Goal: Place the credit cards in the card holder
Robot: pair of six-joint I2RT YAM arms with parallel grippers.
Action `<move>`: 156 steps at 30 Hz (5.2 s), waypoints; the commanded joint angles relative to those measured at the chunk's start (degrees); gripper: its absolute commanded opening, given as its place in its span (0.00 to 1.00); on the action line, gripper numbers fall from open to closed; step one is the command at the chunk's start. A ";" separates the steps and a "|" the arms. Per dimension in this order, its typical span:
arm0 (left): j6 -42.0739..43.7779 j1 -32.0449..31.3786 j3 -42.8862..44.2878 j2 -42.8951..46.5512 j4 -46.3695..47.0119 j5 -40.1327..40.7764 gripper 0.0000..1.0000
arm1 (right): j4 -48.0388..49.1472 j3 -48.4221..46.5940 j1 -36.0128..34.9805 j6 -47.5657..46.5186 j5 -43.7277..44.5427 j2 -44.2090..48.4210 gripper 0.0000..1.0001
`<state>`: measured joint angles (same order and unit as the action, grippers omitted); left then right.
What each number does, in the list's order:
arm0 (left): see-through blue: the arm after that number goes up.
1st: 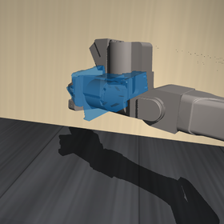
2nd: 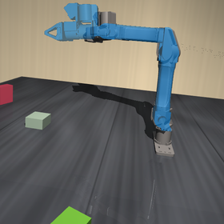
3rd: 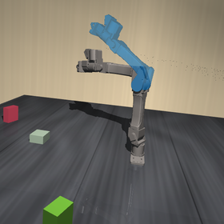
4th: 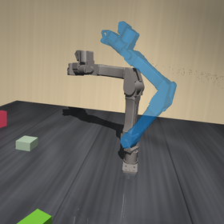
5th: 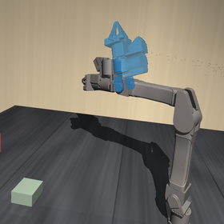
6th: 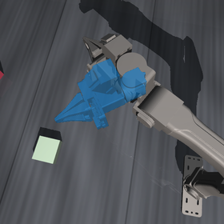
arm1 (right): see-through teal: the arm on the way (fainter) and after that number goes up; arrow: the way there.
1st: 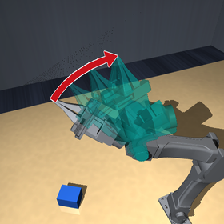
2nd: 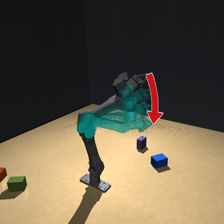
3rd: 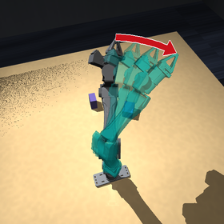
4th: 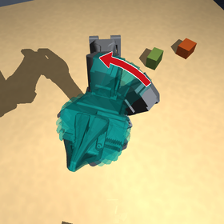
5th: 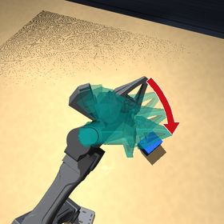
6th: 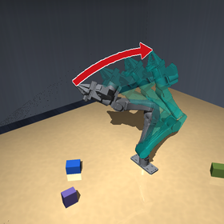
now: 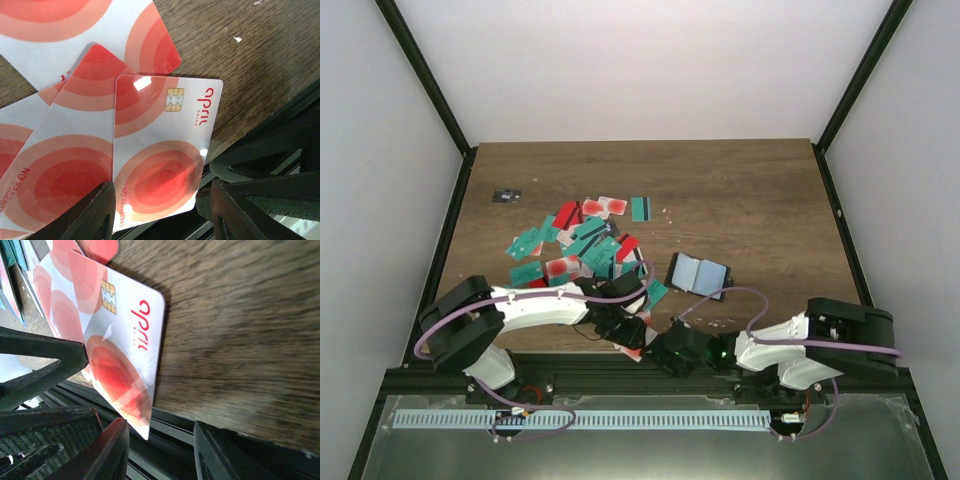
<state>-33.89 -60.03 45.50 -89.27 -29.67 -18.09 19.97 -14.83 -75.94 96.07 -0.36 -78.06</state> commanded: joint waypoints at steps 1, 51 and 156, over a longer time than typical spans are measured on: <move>-1.60 -0.96 -2.55 -0.77 0.74 -2.29 0.55 | 4.64 -0.09 0.35 -0.24 0.56 -3.83 0.39; -9.00 3.53 4.96 19.33 -9.87 6.56 0.51 | -22.86 -1.31 3.72 -12.18 -2.67 29.18 0.01; 22.20 17.22 46.79 -37.97 -12.15 -2.28 0.18 | -34.36 -16.47 59.95 -58.12 -28.14 7.18 0.01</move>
<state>-12.32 -42.70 91.72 -125.10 -41.19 -24.95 -12.10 -29.43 -16.62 38.37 -27.94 -72.42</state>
